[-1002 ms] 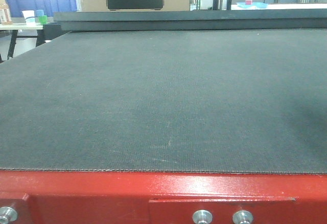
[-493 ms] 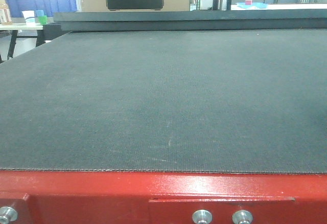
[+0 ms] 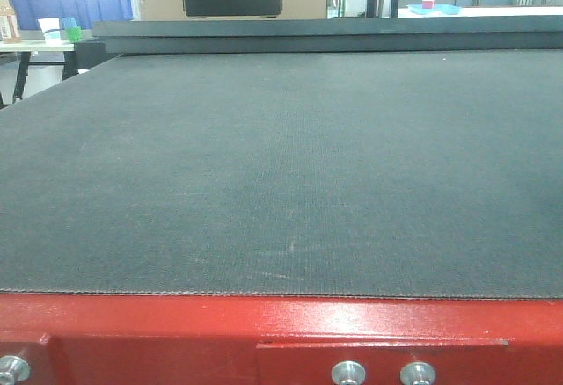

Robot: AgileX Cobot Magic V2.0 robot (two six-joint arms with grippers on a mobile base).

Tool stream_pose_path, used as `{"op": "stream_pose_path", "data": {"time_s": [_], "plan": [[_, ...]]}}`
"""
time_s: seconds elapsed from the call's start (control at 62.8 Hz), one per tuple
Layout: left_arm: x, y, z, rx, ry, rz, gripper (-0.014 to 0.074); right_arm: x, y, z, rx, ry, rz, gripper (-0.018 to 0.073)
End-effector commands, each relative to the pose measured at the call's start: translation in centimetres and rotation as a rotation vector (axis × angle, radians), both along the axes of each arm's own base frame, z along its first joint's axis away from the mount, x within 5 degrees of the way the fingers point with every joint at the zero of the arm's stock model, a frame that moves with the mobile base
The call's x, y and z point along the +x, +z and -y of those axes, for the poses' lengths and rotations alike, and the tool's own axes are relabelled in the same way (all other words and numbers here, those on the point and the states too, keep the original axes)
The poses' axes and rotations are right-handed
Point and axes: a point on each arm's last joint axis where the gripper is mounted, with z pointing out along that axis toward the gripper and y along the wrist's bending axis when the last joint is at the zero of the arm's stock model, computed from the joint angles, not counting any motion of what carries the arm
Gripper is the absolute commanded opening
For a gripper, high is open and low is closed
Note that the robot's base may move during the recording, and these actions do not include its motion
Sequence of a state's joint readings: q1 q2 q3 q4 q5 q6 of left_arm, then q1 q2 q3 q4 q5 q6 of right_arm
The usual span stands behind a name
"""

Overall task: Grab PVC pipe and place in blue bin
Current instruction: 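Lift both held clamps up off the table surface, then drive the base away from the table holding both clamps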

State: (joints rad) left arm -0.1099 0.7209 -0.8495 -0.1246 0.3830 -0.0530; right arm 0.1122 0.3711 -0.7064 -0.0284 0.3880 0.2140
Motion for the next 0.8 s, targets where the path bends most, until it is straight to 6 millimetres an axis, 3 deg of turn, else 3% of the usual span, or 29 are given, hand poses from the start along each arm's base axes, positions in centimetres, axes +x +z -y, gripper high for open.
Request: {"op": "stream_pose_path", "data": {"time_s": [0.0, 0.191, 0.382, 0.78], "plan": [[-0.1, 0.4, 0.0, -0.016, -0.001, 0.037, -0.0111, -0.2, 0.3, 0.0, -0.004, 0.001, 0.032, -0.0168], [-0.1, 0.8, 0.0, -0.021, 0.003, 0.071, -0.0111, -0.2, 0.2, 0.0, -0.004, 0.001, 0.028, -0.0168], [-1.6, 2.4, -0.3, -0.037, 0.015, 0.223, -0.0111, -0.2, 0.2, 0.0, -0.004, 0.001, 0.028, -0.0168], [-2.2, 2.6, -0.4, -0.037, 0.015, 0.242, -0.0111, -0.2, 0.2, 0.0, -0.004, 0.001, 0.028, -0.0168]]}}
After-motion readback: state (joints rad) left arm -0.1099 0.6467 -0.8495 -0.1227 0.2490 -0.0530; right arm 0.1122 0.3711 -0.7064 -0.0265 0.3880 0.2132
